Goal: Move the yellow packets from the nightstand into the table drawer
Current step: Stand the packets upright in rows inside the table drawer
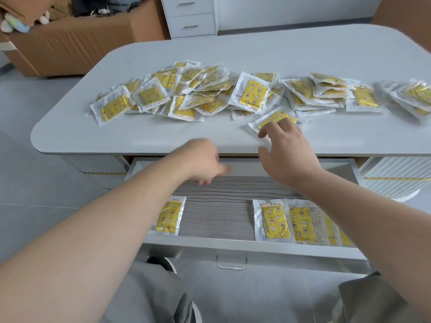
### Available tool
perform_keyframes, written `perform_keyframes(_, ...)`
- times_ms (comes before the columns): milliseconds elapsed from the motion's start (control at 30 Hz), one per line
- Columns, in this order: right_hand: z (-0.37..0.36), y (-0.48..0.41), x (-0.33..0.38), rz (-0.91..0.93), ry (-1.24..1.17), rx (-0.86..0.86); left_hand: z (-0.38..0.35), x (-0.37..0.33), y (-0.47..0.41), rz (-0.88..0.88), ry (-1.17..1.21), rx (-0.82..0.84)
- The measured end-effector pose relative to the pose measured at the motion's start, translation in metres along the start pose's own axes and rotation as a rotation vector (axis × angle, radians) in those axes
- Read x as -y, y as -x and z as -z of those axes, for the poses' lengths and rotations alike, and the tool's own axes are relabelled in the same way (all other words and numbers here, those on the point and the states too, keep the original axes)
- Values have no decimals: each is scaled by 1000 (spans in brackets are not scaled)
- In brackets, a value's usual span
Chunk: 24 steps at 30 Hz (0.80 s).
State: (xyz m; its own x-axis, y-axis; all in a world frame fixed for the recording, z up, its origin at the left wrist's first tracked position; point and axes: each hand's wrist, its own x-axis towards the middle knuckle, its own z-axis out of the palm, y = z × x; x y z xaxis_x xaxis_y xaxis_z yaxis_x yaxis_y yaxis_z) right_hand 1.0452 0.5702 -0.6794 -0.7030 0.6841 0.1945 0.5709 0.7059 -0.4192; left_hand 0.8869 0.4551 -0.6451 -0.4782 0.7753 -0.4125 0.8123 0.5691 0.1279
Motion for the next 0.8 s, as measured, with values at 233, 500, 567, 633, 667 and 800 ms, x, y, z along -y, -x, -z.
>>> perform_keyframes(233,5,-5,-2,-36,136,-22,6,7,-37,-53,-6,-575)
perform_keyframes(500,2,-6,-8,-110,156,240,-13,18,-48,-76,-98,-373)
perform_keyframes(567,4,-5,-7,-76,158,141,-10,17,-38,-85,-147,-424)
perform_keyframes(633,6,-4,-6,-61,114,73,-11,17,-28,-88,-194,-450)
perform_keyframes(667,6,-4,-6,-59,88,55,-12,18,-24,-96,-201,-461)
perform_keyframes(800,4,-2,-10,-46,41,15,-17,24,-12,-131,-68,-539)
